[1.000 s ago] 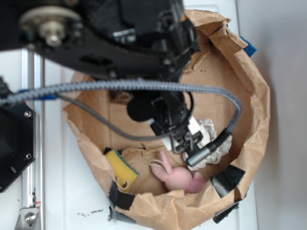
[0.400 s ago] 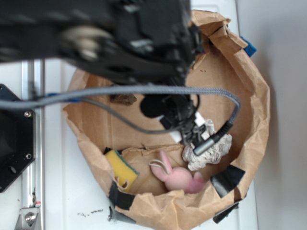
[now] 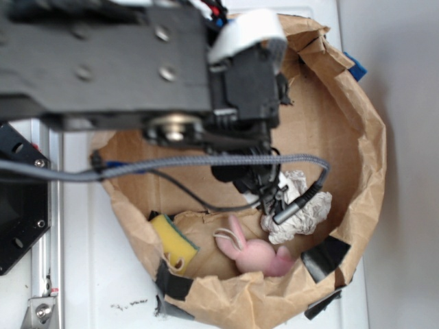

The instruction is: Grab the white paper.

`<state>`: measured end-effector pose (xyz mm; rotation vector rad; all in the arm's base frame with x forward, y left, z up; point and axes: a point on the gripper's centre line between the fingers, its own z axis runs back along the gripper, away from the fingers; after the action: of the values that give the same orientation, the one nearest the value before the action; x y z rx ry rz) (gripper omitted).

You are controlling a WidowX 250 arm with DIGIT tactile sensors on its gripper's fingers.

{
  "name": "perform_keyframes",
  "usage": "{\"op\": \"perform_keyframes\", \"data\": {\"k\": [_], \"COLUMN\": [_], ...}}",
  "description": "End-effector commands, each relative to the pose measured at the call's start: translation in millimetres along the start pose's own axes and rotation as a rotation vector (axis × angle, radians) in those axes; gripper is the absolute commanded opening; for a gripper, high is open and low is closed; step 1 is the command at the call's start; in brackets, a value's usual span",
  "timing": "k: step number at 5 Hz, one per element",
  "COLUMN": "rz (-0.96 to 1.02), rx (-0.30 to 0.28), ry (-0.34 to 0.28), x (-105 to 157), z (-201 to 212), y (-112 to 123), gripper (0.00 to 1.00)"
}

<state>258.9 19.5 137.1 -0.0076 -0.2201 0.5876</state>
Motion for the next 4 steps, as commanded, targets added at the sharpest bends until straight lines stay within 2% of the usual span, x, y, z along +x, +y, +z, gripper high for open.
{"op": "perform_keyframes", "data": {"k": [1,2,3,4], "rz": [0.014,-0.002,0.05,0.06], "rx": [0.073,0.076,0.032,-0.044], "ry": [-0.032,-0.035,-0.083,-0.089], "x": [12,12,10,10], "z": [-31,-41,-42,-36], "y": [-8,-18,-33,-41], "gripper": [1.0,1.0,1.0,1.0]}}
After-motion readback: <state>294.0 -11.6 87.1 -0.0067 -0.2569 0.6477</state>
